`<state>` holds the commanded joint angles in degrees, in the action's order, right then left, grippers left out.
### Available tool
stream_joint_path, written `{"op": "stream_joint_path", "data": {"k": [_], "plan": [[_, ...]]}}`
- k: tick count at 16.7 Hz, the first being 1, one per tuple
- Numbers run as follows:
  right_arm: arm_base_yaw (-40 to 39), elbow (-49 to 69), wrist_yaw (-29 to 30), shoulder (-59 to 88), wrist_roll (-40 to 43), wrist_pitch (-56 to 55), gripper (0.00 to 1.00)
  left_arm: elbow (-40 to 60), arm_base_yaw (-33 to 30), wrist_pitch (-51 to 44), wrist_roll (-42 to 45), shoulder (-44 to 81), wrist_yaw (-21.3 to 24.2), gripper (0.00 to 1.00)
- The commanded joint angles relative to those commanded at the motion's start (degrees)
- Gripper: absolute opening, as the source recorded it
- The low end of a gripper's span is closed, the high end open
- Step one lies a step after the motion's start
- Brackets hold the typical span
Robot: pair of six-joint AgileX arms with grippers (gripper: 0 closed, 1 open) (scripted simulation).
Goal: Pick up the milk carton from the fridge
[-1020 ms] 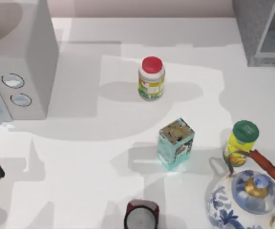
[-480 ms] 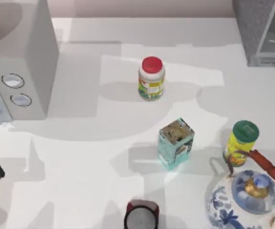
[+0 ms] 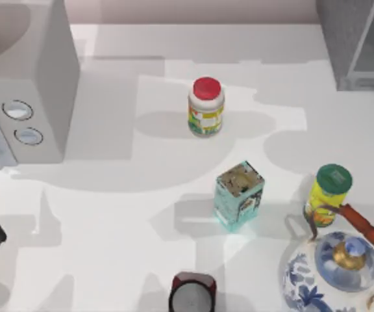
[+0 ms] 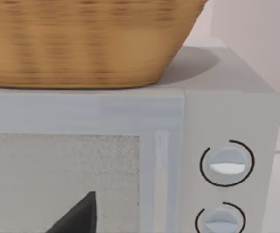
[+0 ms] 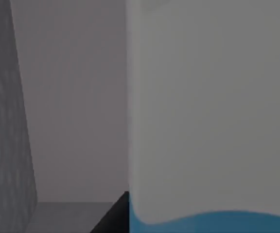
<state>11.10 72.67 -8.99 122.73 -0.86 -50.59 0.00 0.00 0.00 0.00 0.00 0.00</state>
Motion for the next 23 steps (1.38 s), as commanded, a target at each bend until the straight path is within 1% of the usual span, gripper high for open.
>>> {"op": "stream_joint_path", "data": {"k": [6, 8, 13, 18, 23], "plan": [[1.46, -18.22, -1.59, -9.91, -0.11, -6.53, 0.00, 0.00, 0.00, 0.00, 0.00, 0.00, 0.00, 1.00], [1.76, -20.74, -1.92, -11.78, -0.11, -8.03, 0.00, 0.00, 0.00, 0.00, 0.00, 0.00, 0.00, 1.00], [1.48, -20.94, -1.94, -11.73, -0.21, -8.12, 0.00, 0.00, 0.00, 0.00, 0.00, 0.00, 0.00, 1.00], [0.72, -24.01, -1.28, -18.19, -0.13, -4.63, 0.00, 0.00, 0.00, 0.00, 0.00, 0.00, 0.00, 1.00], [-1.16, -31.68, 0.35, -34.90, 0.04, 4.07, 0.00, 0.00, 0.00, 0.00, 0.00, 0.00, 0.00, 1.00]]}}
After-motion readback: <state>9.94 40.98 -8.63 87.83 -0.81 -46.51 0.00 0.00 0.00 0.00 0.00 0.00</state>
